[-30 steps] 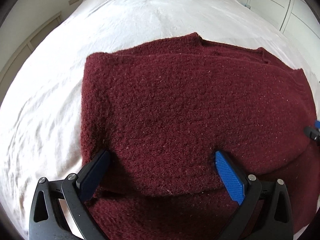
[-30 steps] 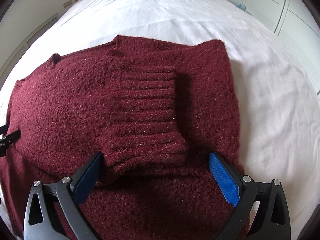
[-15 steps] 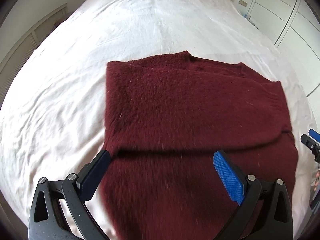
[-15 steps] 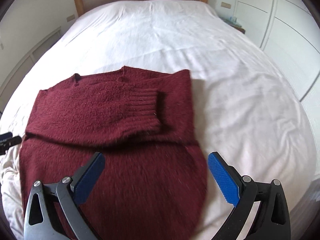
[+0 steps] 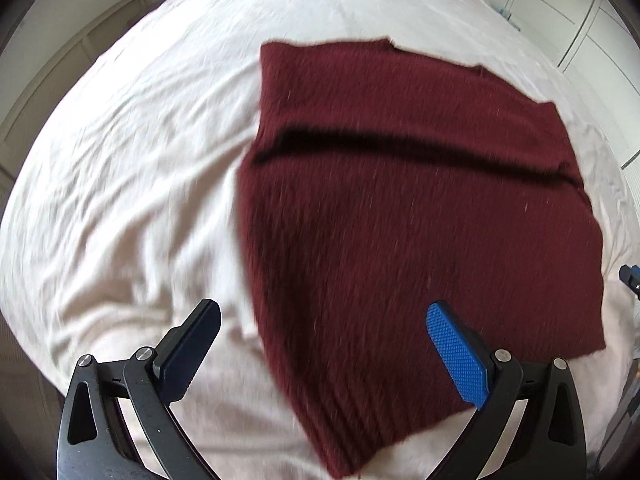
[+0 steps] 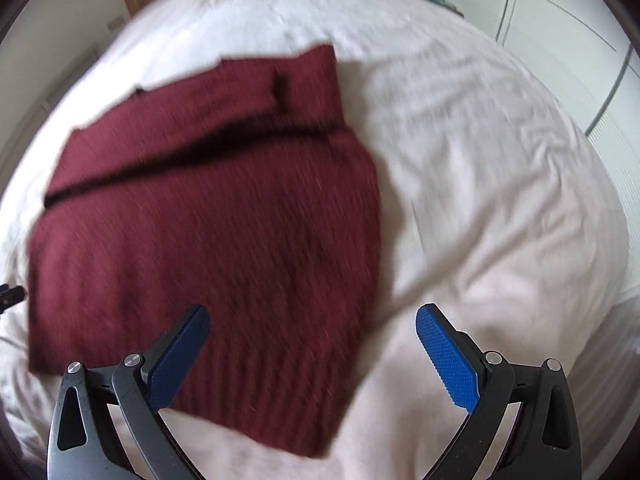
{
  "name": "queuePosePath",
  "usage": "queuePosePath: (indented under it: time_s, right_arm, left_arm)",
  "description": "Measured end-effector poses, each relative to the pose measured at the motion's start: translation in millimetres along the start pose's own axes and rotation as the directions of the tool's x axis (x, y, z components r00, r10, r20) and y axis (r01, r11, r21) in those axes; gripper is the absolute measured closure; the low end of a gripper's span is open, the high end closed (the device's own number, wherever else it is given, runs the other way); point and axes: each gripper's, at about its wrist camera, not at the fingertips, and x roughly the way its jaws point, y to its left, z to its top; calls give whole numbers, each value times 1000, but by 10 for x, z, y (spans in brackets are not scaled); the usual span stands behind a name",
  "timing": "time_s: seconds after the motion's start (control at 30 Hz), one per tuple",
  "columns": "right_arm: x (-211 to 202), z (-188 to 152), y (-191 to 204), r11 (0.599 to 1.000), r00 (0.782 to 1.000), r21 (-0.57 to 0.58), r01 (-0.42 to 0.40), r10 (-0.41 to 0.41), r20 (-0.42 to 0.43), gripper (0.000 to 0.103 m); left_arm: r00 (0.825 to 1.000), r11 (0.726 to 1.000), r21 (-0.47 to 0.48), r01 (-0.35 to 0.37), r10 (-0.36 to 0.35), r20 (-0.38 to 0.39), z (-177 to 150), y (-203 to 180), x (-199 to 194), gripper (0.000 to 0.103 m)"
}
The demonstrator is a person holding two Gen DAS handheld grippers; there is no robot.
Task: Fold small clothes
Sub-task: 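Grasp the sweater hem with both grippers and lift it toward the collar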
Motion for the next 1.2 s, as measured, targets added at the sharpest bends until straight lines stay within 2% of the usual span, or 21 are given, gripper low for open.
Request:
queuePosePath:
  time_s: [0.17, 0.3, 0.43, 0.47, 0.5, 0.53, 0.57, 0.6, 0.67, 0.73, 0.77, 0.83, 0.87, 1.03, 1.2]
  right_arm:
    - [229, -211, -100, 1000, 997, 14, -9, 10, -81, 1]
    - [287, -248, -76, 1000, 992, -15, 14, -16, -122, 1]
    - [313, -247, -50, 1000, 988, -15, -2, 0, -154, 1]
    - [328, -260, -41, 1000, 986, -19, -7, 4, -168, 5]
    - [339, -262, -35, 1000, 985, -25, -1, -3, -175, 9]
    - [346, -265, -23, 999, 983, -32, 7, -13, -185, 19]
    - [363, -280, -19, 999, 980, -36, 8, -15, -199, 28]
    - [371, -273, -12, 1000, 978, -29, -3, -3, -208, 32]
    - [383, -282, -30, 999, 972, -1, -44, 42, -231, 53]
    - [399, -292, -52, 995, 963, 32, -93, 98, -251, 71]
    - [397, -295, -67, 993, 958, 47, -111, 120, -259, 77]
    - [373, -279, -109, 988, 953, 69, -141, 154, -260, 82]
    - [350, -270, -135, 984, 950, 85, -159, 176, -256, 85]
    - [186, -119, -198, 974, 950, 90, -208, 223, -219, 87]
    - [-80, 113, -193, 966, 958, 89, -243, 253, -136, 87]
  left_arm:
    - [997, 999, -43, -2, -1, -83, -364, 56, 177, 1]
    - [991, 999, -54, -1, -6, -133, -511, 66, 309, 1]
    - [991, 1000, -11, -11, 10, -133, -585, -16, 376, 3]
    - [991, 1000, 1, -6, 6, -132, -598, -44, 387, 4]
    - [991, 1000, 5, -2, 3, -135, -607, -69, 408, 12]
    - [990, 1000, 7, 6, -5, -141, -608, -109, 432, 19]
    - [989, 1000, 7, 21, -20, -145, -617, -126, 436, 22]
    - [989, 999, 9, 35, -33, -147, -625, -144, 433, 29]
    - [987, 998, 16, 62, -59, -149, -630, -175, 423, 41]
    - [985, 996, 22, 84, -80, -150, -648, -194, 387, 61]
    - [985, 996, 25, 90, -85, -152, -649, -219, 381, 66]
    - [982, 993, 23, 114, -109, -157, -639, -252, 354, 85]
    - [978, 991, 18, 135, -130, -162, -633, -269, 333, 89]
    - [982, 990, 48, 131, -124, -140, -566, -380, 157, 93]
    - [986, 988, 73, 139, -131, -100, -462, -446, -69, 93]
